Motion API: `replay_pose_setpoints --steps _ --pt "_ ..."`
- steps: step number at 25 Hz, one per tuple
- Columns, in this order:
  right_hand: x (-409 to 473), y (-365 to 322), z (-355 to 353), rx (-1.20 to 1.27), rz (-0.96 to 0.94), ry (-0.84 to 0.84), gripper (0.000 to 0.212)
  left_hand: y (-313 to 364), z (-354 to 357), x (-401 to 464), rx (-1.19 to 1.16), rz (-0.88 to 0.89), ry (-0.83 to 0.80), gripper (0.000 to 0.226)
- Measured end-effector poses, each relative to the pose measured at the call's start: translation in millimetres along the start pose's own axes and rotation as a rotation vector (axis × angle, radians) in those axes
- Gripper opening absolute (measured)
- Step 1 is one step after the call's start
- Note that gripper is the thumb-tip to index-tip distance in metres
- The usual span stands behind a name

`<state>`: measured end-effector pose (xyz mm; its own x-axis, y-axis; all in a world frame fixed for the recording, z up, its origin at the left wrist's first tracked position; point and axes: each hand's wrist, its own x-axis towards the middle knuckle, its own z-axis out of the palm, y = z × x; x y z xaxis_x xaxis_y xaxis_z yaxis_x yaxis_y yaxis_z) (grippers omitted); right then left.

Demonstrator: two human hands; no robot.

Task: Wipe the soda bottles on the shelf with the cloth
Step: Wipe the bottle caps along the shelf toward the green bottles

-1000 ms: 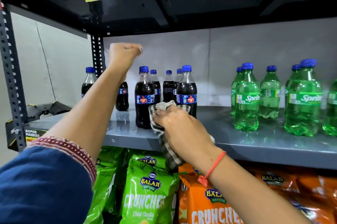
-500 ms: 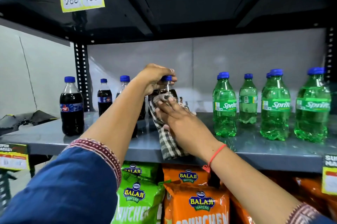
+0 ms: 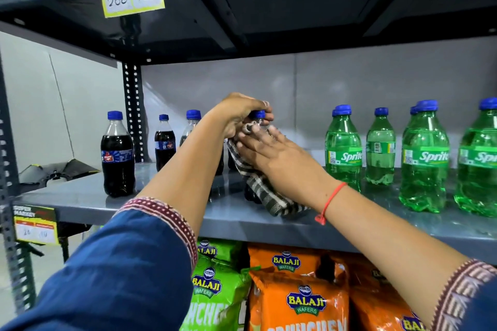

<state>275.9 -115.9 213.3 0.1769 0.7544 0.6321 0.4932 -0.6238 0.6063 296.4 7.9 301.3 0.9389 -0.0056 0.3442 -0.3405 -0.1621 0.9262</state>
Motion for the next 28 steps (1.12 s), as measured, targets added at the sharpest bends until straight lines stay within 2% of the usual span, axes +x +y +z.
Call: replay_pose_setpoints --steps 3,16,18,20,23,28 --pt "-6 -2 9 0.012 -0.081 -0.008 0.050 1 0 -1 0.028 0.005 0.012 0.013" --pt "-5 5 12 0.033 0.005 0.102 0.053 3 -1 -4 -0.011 -0.023 0.002 0.014" --pt "-3 5 11 0.044 0.060 0.101 0.051 3 0 -4 -0.010 -0.036 -0.005 0.015" --pt "-7 -1 17 -0.010 0.028 0.089 0.044 3 0 -3 0.005 -0.025 -0.003 0.014" --pt "-8 -3 19 -0.055 -0.020 0.008 0.060 3 1 -4 0.010 -0.011 -0.002 0.014" --pt "-4 -1 20 -0.088 0.022 0.032 0.057 3 0 -5 0.011 -0.032 -0.009 0.016"
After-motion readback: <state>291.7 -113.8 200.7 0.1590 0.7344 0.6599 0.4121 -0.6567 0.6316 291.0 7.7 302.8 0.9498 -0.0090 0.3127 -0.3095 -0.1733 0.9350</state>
